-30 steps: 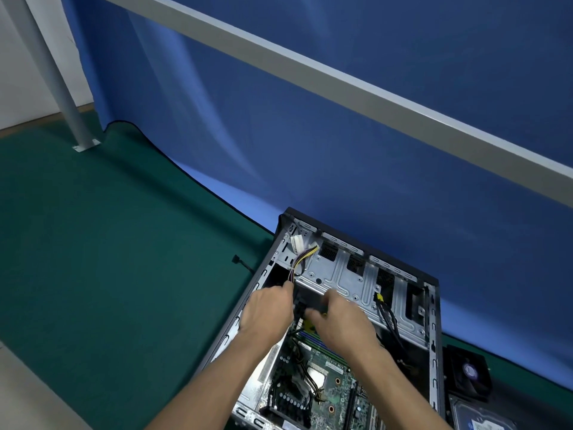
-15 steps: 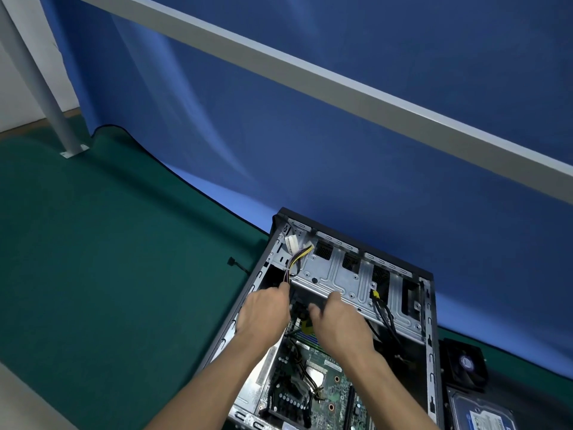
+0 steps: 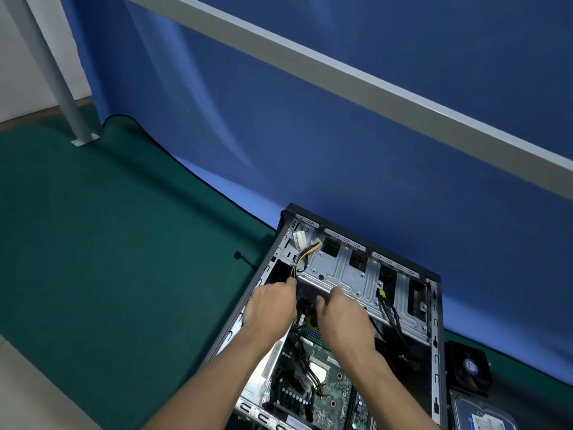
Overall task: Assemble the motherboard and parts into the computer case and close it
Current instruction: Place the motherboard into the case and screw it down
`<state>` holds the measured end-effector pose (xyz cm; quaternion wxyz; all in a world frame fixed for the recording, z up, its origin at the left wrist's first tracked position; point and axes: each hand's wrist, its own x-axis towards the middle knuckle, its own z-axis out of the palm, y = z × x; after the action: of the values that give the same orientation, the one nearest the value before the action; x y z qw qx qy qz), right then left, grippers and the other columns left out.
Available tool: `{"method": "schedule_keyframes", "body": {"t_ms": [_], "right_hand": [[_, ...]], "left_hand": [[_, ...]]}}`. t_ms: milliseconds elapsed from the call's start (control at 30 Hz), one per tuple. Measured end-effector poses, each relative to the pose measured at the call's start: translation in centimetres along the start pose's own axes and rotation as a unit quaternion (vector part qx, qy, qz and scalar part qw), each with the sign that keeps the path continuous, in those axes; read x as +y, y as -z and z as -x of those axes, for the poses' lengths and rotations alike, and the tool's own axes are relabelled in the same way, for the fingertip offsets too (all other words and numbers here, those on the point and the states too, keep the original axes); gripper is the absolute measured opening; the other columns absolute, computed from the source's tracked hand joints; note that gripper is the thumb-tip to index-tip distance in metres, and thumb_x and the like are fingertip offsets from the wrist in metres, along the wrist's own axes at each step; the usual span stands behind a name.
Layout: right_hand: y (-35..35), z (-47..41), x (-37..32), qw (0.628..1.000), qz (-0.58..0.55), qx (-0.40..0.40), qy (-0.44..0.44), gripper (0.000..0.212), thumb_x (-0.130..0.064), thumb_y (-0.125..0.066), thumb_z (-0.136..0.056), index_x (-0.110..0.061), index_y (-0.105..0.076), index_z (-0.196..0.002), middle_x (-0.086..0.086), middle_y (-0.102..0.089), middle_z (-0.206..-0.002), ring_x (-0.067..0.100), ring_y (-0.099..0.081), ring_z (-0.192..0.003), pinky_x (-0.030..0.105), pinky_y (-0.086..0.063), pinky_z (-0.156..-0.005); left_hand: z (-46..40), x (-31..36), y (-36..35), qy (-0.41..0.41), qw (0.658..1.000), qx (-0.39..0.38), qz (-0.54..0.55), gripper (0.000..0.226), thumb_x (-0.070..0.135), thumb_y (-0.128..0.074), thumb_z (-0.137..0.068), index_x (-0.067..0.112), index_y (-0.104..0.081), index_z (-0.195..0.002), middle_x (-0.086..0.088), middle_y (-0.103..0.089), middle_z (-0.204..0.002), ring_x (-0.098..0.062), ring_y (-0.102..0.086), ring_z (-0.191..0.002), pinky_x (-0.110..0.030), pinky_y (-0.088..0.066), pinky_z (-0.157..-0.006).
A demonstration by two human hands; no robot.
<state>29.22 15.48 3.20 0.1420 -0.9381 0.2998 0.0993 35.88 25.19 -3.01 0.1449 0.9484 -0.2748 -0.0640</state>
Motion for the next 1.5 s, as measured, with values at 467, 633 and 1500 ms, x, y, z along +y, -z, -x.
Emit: {"method": "schedule_keyframes", "body": {"t_ms": [467, 633, 1500], "right_hand": [[1.0, -1.6, 0.5, 0.988, -0.099, -0.119, -0.006, 0.027, -0.027, -0.055, -0.091, -0.018, -0.039, -0.11, 0.006, -0.059, -0.095, 0.025, -0.063, -0.076, 0.038, -0.055, -0.067], [0.4, -1.3, 1.2, 1.0, 0.022, -0.01, 0.005, 0.027, -0.035, -0.042, -0.097, -0.014, -0.058, -0.102, 0.004, -0.066, -0.087, 0.022, -0.062, -0.077, 0.03, -0.049, -0.065], [1.9, -2.8, -0.5, 0.976, -0.129, -0.173, -0.02, 0.026, -0.02, -0.054, -0.093, -0.017, -0.036, -0.111, 0.009, -0.05, -0.109, 0.023, -0.063, -0.071, 0.026, -0.052, -0.048]], "left_hand": [[-0.1, 0.0, -0.1, -0.006, 1.0, 0.003, -0.01, 0.016, 0.008, -0.038, -0.094, 0.012, -0.052, -0.1, -0.001, -0.049, -0.066, -0.023, -0.042, -0.056, -0.033, -0.029, -0.053], [-0.1, 0.0, -0.1, -0.004, 1.0, -0.004, -0.009, 0.018, 0.008, -0.037, -0.096, 0.011, -0.052, -0.102, -0.002, -0.055, -0.07, -0.024, -0.046, -0.058, -0.034, -0.032, -0.054], [-0.1, 0.0, -0.1, 0.006, 1.0, -0.002, -0.008, 0.017, 0.012, -0.036, -0.097, 0.013, -0.053, -0.097, -0.004, -0.062, -0.076, -0.024, -0.043, -0.058, -0.034, -0.031, -0.055]]}}
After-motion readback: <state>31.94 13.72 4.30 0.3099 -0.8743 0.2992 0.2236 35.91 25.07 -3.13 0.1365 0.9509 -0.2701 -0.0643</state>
